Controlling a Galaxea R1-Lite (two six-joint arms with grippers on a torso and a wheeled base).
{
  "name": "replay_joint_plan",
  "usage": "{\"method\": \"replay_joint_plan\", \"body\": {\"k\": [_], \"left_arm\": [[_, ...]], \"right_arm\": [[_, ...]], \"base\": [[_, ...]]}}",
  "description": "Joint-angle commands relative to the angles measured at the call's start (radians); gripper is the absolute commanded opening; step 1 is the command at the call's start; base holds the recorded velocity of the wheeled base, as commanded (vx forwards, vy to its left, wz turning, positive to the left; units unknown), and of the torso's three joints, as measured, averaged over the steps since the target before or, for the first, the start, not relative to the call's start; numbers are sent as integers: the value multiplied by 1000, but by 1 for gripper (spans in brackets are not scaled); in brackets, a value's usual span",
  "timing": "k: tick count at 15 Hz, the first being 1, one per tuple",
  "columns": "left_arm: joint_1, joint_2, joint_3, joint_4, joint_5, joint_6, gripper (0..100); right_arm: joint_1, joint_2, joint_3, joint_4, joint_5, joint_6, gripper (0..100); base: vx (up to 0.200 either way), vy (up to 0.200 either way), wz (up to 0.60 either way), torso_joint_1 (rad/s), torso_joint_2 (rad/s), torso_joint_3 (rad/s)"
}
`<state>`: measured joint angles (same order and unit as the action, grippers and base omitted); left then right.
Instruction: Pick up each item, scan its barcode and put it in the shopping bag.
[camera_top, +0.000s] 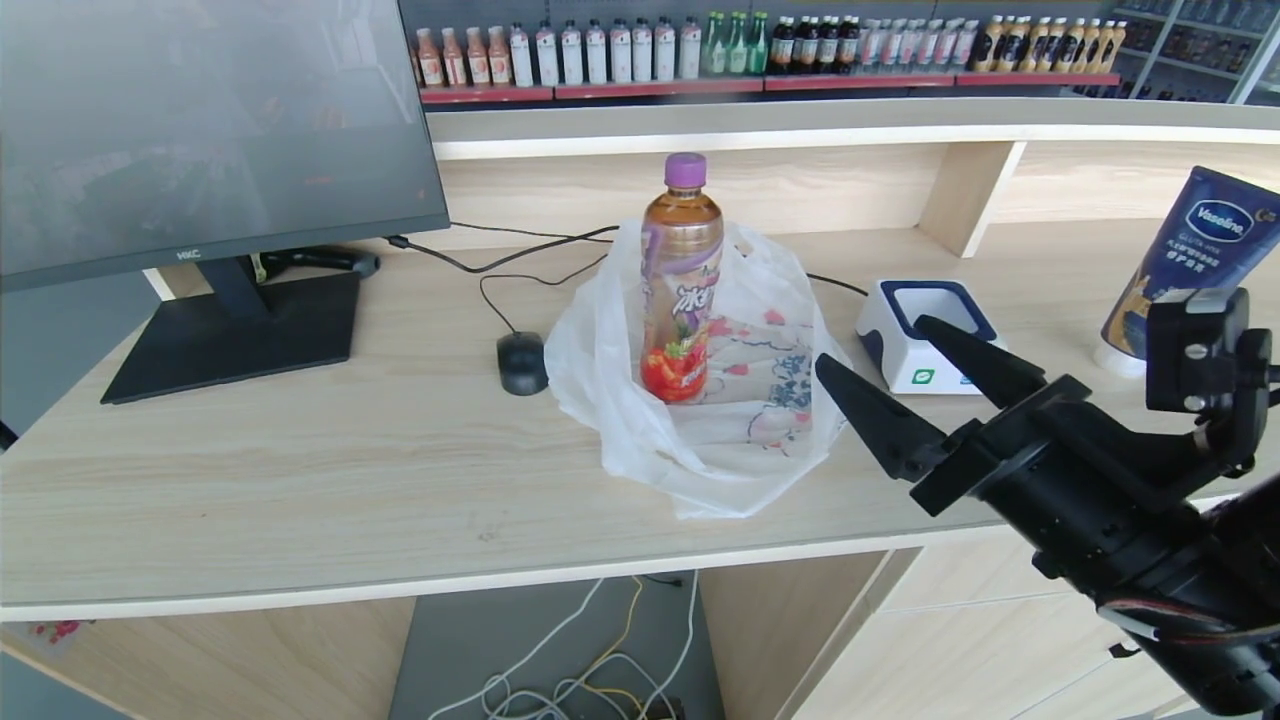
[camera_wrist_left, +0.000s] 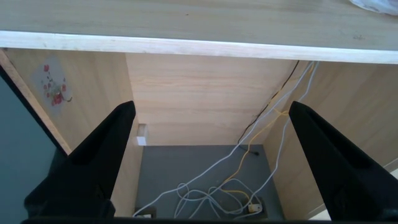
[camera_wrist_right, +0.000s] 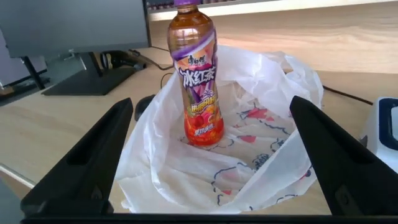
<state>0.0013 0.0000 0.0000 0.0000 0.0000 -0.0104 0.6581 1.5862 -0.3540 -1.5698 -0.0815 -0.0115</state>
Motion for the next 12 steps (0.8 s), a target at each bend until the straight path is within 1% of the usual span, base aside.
{"method": "replay_joint_plan", "body": {"k": [1, 4, 10, 12], "left_arm": [[0, 0, 0, 0, 0, 1, 100], [0, 0, 0, 0, 0, 1, 100], [0, 0, 0, 2, 2, 0, 100], [0, 0, 0, 2, 2, 0, 100]], "right_arm": [[0, -15, 27, -1, 2, -1, 100], [0, -22, 23, -1, 0, -2, 100], [0, -54, 90, -1, 2, -13, 100], [2, -49, 118, -1, 20, -39, 100]], "base": [[0, -200, 0, -7, -2, 7], [0, -200, 0, 12, -2, 4], [0, -200, 0, -1, 3, 2], [0, -200, 0, 0, -2, 5]]}}
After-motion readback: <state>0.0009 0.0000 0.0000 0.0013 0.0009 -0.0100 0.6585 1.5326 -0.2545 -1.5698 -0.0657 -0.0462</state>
